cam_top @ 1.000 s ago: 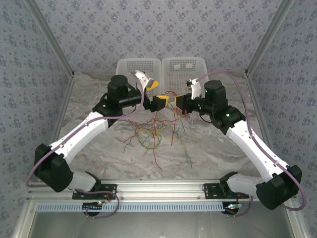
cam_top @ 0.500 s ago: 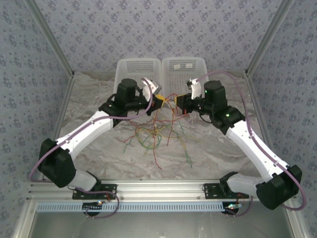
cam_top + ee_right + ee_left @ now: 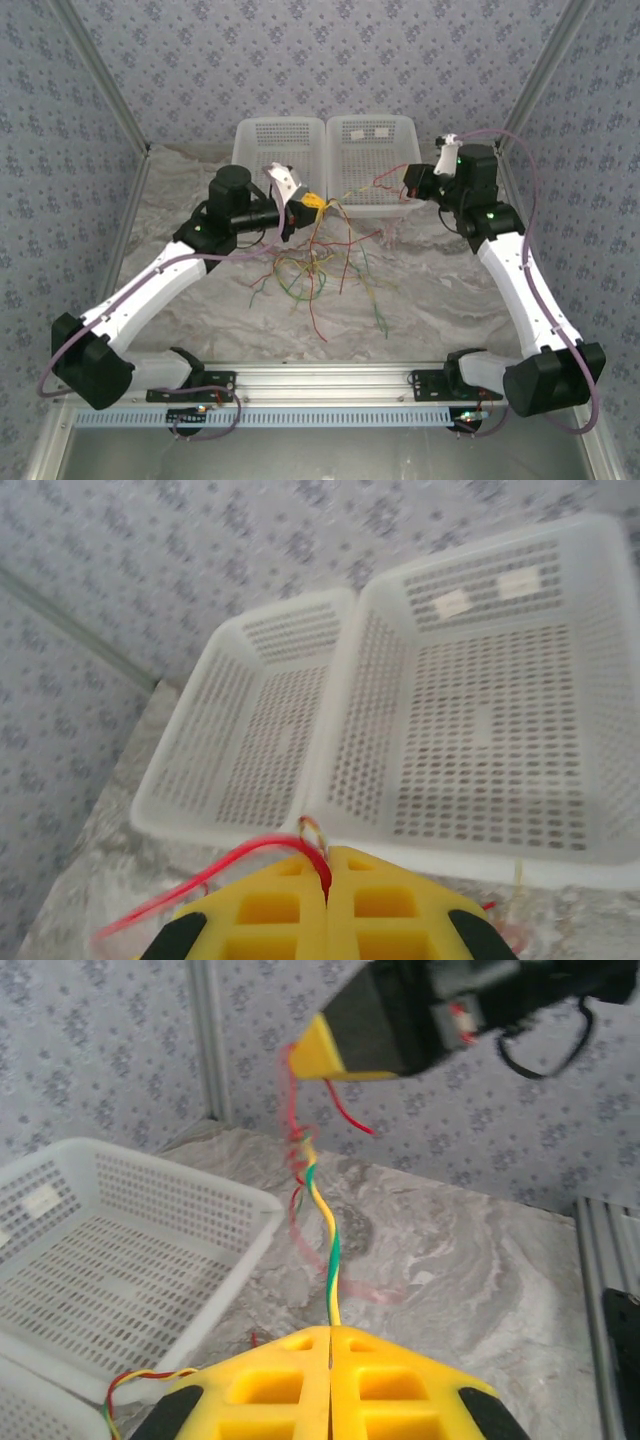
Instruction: Untangle the cables
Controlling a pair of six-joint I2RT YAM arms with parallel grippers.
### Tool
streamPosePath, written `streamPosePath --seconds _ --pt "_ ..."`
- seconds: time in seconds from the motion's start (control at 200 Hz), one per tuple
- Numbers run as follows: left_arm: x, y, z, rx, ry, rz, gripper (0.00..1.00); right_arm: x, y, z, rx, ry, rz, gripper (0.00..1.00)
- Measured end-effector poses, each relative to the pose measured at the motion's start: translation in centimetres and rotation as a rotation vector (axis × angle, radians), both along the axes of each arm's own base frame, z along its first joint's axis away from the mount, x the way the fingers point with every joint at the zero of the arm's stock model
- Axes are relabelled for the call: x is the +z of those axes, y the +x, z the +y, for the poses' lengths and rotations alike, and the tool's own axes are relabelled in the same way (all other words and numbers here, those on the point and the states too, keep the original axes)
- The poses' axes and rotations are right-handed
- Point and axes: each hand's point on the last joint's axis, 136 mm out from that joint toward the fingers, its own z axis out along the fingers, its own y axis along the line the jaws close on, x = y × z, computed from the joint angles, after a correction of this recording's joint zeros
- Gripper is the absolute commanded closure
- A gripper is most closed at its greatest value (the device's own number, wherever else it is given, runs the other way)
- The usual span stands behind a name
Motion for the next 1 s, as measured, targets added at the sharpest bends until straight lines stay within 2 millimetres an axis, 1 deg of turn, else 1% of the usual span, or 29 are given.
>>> streamPosePath --seconds 0.12,0.18,0.22,0.29,0.385,0.42,0.485,0.53,0.575,0.665,0.76,0.869,0.999 --pt "-0.1 -0.7 0.5 -0.018 0.001 -0.004 1.00 -0.4 1.2 -1.9 -0.067 -0.010 0.012 1.00" --pt "-0.2 -0.5 1.3 0.008 -0.012 -0.003 1.00 -0.7 1.4 -2.6 -0.092 -0.018 0.022 1.00" --pt "-0.3 0.1 2.4 0.053 -0.026 -0.007 1.00 -1.0 1.5 -3.1 -0.111 -0.025 0.033 1.00" --pt "-0.4 1.8 5.3 0.187 -0.061 -0.017 1.00 -1.2 1.6 -4.5 -0.159 -0.037 0.047 1.00" --pt "0.0 4.2 10.5 0.415 -0.119 -0.024 1.00 -1.4 1.8 -7.3 -0.243 -0.046 0.059 1.00" --pt "0.6 4.9 12.1 0.488 -0.138 -0.034 1.00 -1.4 1.9 -8.3 -0.277 -0.052 0.060 1.00" --pt "2.2 6.0 15.1 0.623 -0.181 -0.069 1.00 -1.4 1.9 -10.4 -0.344 -0.060 0.060 1.00" --pt "3.0 6.2 16.5 0.687 -0.202 -0.087 1.00 -1.2 1.8 -11.5 -0.379 -0.064 0.057 1.00" --pt "3.9 6.2 17.6 0.733 -0.226 -0.105 1.00 -0.9 1.6 -12.1 -0.400 -0.063 0.050 1.00" --pt "5.2 6.1 19.1 0.791 -0.265 -0.131 1.00 -0.1 1.2 -12.2 -0.403 -0.059 0.029 1.00" --pt "5.7 6.6 19.1 0.793 -0.278 -0.120 1.00 0.6 0.9 -11.4 -0.375 -0.050 0.008 1.00" --pt "5.9 8.3 18.6 0.795 -0.268 -0.090 1.00 1.1 0.5 -9.9 -0.327 -0.053 -0.009 1.00" --pt "4.9 10.9 18.2 0.812 -0.231 -0.043 1.00 1.6 0.2 -8.0 -0.271 -0.060 -0.029 1.00"
